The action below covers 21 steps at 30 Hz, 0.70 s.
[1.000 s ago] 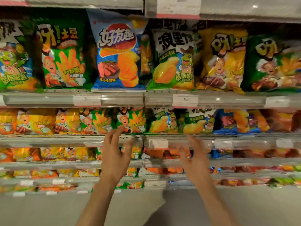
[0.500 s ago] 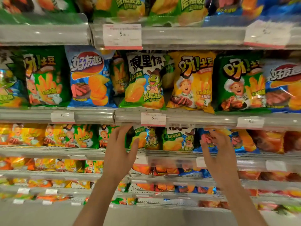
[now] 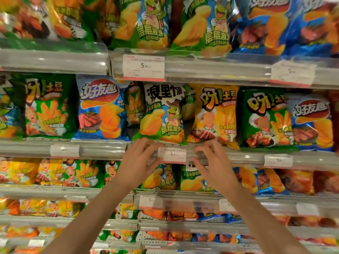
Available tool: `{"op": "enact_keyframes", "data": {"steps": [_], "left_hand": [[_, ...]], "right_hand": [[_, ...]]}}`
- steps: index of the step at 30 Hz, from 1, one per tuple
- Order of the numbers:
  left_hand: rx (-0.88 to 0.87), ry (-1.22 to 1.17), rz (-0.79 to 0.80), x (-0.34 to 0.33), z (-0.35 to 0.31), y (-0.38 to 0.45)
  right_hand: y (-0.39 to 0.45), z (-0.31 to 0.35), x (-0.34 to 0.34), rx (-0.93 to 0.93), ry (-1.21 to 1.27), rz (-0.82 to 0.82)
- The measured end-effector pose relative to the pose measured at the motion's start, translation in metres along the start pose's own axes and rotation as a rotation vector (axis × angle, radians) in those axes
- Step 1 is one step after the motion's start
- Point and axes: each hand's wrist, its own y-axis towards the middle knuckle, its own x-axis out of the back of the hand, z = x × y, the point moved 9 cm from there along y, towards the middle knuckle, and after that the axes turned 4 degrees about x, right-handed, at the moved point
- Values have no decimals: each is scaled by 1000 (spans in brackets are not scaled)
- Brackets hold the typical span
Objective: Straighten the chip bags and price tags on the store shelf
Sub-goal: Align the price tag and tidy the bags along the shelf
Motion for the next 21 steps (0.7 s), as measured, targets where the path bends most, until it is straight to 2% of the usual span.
{"op": "enact_keyframes", "data": {"steps": [7,11,16,19,21], "left_hand": [[33,-45,-35,-4,5,0],[57,-71,-40,-7,8,0],[100,-120,-14,-7,12,1],[125,-131,17,-7,12,2],[136,-134,28,-8,12,3]], "right_hand": [[3,2,1,-5,22,22],[9,3,10,-132,102,108],[59,24,39,-182,272,9],[100,35,29,-169,294,68],[123,36,9,-207,295,175]]}}
